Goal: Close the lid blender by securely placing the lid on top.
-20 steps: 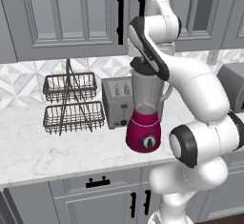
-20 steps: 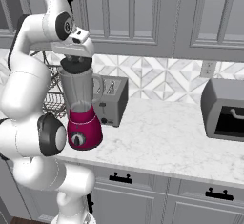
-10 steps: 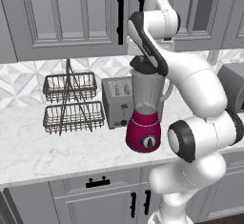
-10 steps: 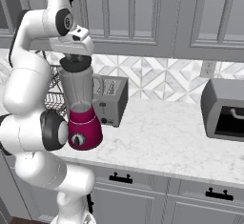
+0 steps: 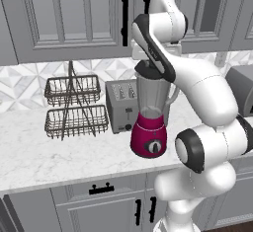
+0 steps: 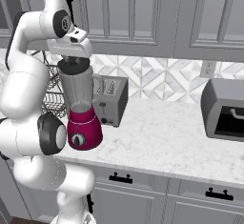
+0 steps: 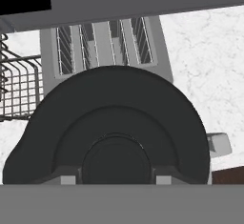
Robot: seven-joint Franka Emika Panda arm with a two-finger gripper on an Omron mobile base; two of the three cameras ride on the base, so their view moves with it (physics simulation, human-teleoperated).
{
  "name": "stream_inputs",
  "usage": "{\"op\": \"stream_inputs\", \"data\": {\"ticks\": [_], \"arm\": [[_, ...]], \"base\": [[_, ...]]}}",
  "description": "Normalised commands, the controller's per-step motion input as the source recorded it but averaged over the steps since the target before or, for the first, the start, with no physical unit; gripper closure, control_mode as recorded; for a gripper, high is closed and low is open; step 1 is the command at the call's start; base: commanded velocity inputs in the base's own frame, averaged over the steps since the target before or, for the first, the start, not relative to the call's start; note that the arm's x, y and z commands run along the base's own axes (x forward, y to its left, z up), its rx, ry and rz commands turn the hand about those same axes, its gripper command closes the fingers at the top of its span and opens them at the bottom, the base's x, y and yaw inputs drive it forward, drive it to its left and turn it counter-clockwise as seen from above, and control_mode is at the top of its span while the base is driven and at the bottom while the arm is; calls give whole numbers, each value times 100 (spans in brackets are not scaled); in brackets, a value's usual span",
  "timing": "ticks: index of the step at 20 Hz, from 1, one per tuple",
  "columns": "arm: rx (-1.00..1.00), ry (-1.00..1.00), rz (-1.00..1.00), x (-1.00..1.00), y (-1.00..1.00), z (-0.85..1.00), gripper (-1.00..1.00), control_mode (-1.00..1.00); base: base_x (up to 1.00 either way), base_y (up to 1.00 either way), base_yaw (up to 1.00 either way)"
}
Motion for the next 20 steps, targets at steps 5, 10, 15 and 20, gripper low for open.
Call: {"op": "stream_inputs", "data": {"ticks": [5, 10, 15, 20], "arm": [[-1, 0, 0, 7, 0, -16, 100, -100], [-3, 0, 0, 0, 0, -23, 100, -100], [-1, 4, 0, 0, 7, -27, 100, -100], [0, 10, 1, 0, 8, -34, 100, -100]], "base": [[0, 0, 0], [0, 0, 0], [0, 0, 0], [0, 0, 0]]}}
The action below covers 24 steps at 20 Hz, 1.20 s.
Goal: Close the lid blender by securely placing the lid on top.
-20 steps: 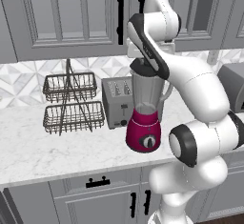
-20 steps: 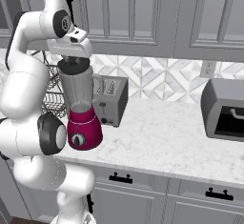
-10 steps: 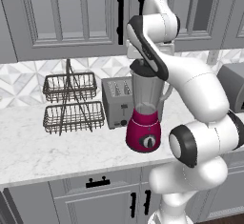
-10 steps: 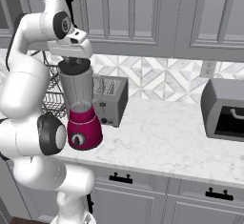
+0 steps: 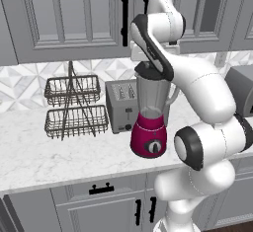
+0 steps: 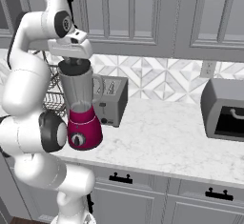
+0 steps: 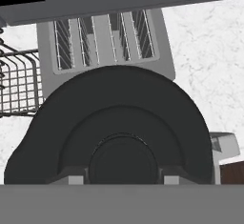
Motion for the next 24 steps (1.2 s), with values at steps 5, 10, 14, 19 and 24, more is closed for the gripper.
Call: {"op": "stream_inputs", "data": {"ticks": [5, 10, 14, 19, 24], "arm": [[0, 6, 0, -6, 0, -14, 100, -100], [0, 2, 0, -1, 3, 0, 100, -100], [2, 0, 0, -7, 0, 11, 100, -100], [1, 0, 0, -56, 0, 1, 100, -100], [1, 3, -1, -12, 0, 0, 100, -100]], "base": [[0, 0, 0], [0, 0, 0], [0, 0, 0], [0, 0, 0], [0, 0, 0]]}}
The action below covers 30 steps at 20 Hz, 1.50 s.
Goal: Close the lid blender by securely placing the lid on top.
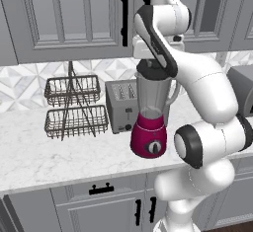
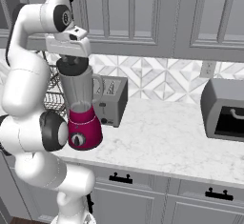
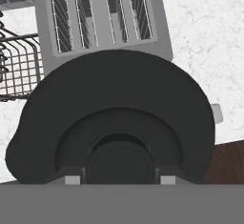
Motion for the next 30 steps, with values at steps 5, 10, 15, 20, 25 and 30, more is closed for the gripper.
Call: {"op": "stream_inputs", "data": {"ticks": [5, 10, 15, 20, 25, 30], "arm": [[0, 7, -1, 6, 0, -1, 100, -100], [0, 0, 0, 23, 0, 1, 100, -100], [1, 7, -1, 2, 0, 7, 100, -100], [3, 13, 0, -9, 0, 0, 100, -100], [2, 6, 0, 0, 0, 4, 100, -100], [-3, -2, 0, 0, 0, -24, 100, -100]], "base": [[0, 0, 0], [0, 0, 0], [0, 0, 0], [0, 0, 0], [0, 0, 0], [0, 0, 0]]}}
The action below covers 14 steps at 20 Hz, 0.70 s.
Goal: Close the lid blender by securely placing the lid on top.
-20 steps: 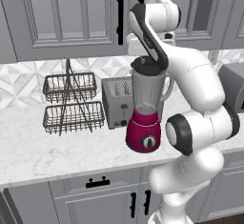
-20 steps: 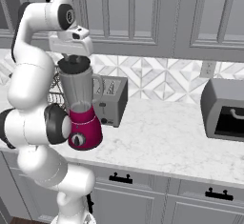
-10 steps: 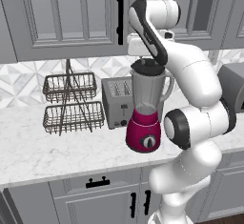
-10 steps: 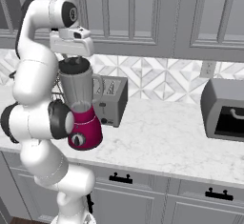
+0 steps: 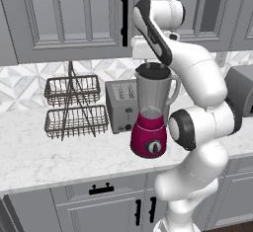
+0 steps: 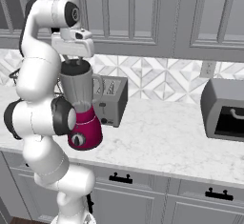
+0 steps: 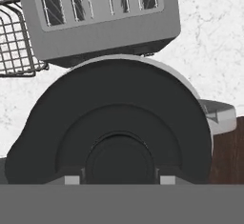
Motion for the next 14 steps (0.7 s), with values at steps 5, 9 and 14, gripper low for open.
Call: {"op": "stream_inputs", "data": {"ticks": [5, 9, 14], "arm": [[-9, -8, 0, 0, 0, -34, 100, -100], [-9, -9, 0, 0, 0, -32, 100, -100], [-2, 0, 0, 0, 1, -7, 100, -100]], "base": [[0, 0, 0], [0, 0, 0], [0, 0, 0]]}}
